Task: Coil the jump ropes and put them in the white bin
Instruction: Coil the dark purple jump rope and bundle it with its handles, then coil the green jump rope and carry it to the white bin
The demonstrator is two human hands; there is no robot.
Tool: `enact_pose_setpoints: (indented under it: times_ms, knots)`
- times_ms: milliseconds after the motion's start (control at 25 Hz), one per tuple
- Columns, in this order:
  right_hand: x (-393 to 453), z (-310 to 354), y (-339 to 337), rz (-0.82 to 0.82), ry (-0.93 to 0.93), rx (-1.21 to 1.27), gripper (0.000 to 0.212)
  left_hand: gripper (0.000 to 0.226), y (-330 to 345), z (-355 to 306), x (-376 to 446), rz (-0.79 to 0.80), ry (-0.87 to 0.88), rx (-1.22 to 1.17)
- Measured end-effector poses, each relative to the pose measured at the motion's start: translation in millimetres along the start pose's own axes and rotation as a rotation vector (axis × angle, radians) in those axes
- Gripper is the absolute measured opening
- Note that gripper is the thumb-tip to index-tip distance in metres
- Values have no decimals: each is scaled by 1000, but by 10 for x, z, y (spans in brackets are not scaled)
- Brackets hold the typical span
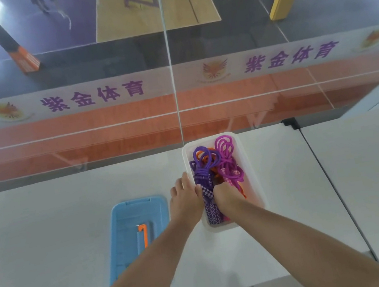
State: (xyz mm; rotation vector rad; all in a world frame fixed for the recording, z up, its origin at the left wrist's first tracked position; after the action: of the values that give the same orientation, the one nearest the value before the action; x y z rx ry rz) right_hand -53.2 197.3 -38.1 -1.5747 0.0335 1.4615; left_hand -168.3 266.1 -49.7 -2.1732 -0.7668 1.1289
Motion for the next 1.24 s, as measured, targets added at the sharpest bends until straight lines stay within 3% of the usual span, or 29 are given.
enact_pose_setpoints:
  times_ms: [120, 360, 440, 600, 800, 1000, 1080, 1240]
  knots:
    - [-300, -153, -371, -133, -10, -29, 23, 48, -242, -346, -88, -95, 117, 188]
    - [-872, -1093, -813, -327, -22, -171, 21, 37, -13, -1512, -315, 64, 351, 582]
    - [-1138, -1605, -906, -440, -23, -162, 30, 37, 231, -2041, -470, 60, 438, 678]
    - [-1698, -2912, -888, -599, 53, -125, 36, 38, 919, -3225, -877, 55, 626, 769]
    - [-2521, -5010, -664, -650, 182, -38, 39, 32, 2177, -4881, -1472, 153, 728, 906]
    - [-3362, -6804, -427, -627, 330, 131, 36, 26, 3432, -6276, -1981, 255, 728, 959]
    - [-3601, -7466, -386, -622, 375, 212, 33, 20, 3884, -6838, -2118, 261, 831, 1023]
    - [-3705, -8683, -414, -583, 446, 361, 25, 36, 4598, -7906, -2138, 224, 1057, 1029]
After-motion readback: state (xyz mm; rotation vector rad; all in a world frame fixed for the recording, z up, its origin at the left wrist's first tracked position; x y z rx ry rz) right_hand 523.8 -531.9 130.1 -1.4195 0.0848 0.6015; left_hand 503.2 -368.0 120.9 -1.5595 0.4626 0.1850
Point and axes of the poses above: each hand's wrist, its own x-axis towards the middle knuckle, its own y-axis out of the palm, z = x × y, the point moved 6 cm from there along x, towards the middle knuckle, and after that the axes turned 12 degrees about z, right-handed, at the moved point
